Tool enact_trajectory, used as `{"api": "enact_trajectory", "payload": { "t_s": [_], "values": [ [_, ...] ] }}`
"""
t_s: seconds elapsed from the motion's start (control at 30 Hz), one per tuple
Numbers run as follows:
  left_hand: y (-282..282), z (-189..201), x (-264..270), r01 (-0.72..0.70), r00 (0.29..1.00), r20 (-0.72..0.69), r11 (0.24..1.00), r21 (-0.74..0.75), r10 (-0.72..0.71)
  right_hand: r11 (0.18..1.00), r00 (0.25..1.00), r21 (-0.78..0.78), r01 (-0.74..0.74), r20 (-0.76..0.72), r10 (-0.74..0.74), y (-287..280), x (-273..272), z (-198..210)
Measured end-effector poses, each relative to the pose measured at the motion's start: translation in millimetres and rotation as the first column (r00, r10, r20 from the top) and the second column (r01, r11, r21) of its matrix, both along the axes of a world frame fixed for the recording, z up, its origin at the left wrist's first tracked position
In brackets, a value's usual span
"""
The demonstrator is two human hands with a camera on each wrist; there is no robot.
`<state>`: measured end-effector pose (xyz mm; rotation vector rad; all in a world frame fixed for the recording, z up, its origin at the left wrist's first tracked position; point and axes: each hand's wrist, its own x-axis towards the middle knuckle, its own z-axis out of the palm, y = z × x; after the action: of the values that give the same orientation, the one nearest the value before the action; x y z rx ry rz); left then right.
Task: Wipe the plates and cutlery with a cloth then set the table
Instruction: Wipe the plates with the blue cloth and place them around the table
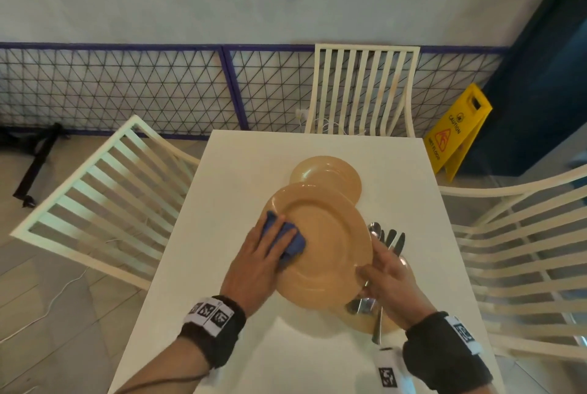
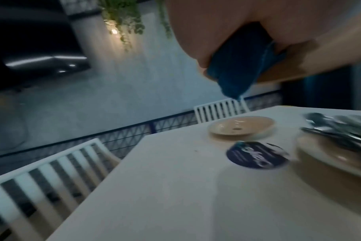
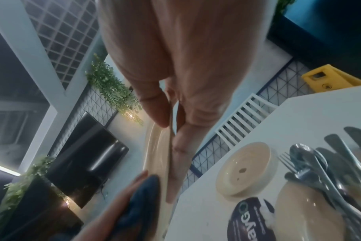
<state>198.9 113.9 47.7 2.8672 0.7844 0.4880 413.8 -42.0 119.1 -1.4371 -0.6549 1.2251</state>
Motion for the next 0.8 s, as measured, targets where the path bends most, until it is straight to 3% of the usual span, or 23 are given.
{"api": "enact_trajectory", "payload": {
  "t_s": [0.1, 0.17, 0.23, 0.33, 0.4, 0.5, 0.6, 0.7, 0.8],
  "values": [
    [21, 27, 26, -0.189, 0.967, 0.137, 0.965, -0.182, 0.215, 0.998, 0.998, -0.016, -0.053, 0.013, 0.053, 7, -20, -5],
    [7, 42, 55, -0.144, 0.966, 0.175, 0.956, -0.257, 0.192, 0.996, 0.995, 0.007, -0.091, 0.038, 0.090, 17, -29, -5],
    [-30, 47, 73, -0.026, 0.977, 0.198, 0.961, -0.277, 0.083, 0.997, 0.997, 0.039, -0.060, 0.042, 0.059, 26, -27, 2],
    [-63, 24, 58, 0.117, 0.987, 0.126, 0.987, -0.108, -0.103, 0.996, 0.999, 0.092, 0.015, -0.051, -0.010, 23, -7, 12],
    [-42, 10, 30, 0.134, 0.991, 0.010, 0.991, -0.001, -0.134, 0.997, 0.998, 0.073, 0.026, -0.065, -0.021, 12, 4, 10],
    [3, 2, 6, -0.036, 0.999, 0.018, 0.999, -0.012, 0.036, 1.000, 1.000, 0.011, 0.007, -0.015, -0.007, 0, 1, 2],
    [18, 27, 31, -0.191, 0.969, 0.125, 0.965, -0.181, 0.215, 1.000, 0.999, -0.012, -0.017, -0.028, 0.016, 6, -23, 1],
    [-14, 49, 64, -0.073, 0.982, 0.148, 0.962, -0.263, 0.115, 0.999, 0.998, 0.043, -0.023, -0.053, 0.025, 20, -28, 6],
    [-52, 38, 57, 0.100, 0.993, 0.069, 0.990, -0.095, -0.093, 0.992, 0.986, 0.109, 0.066, -0.158, -0.049, 25, -12, 19]
  ]
}}
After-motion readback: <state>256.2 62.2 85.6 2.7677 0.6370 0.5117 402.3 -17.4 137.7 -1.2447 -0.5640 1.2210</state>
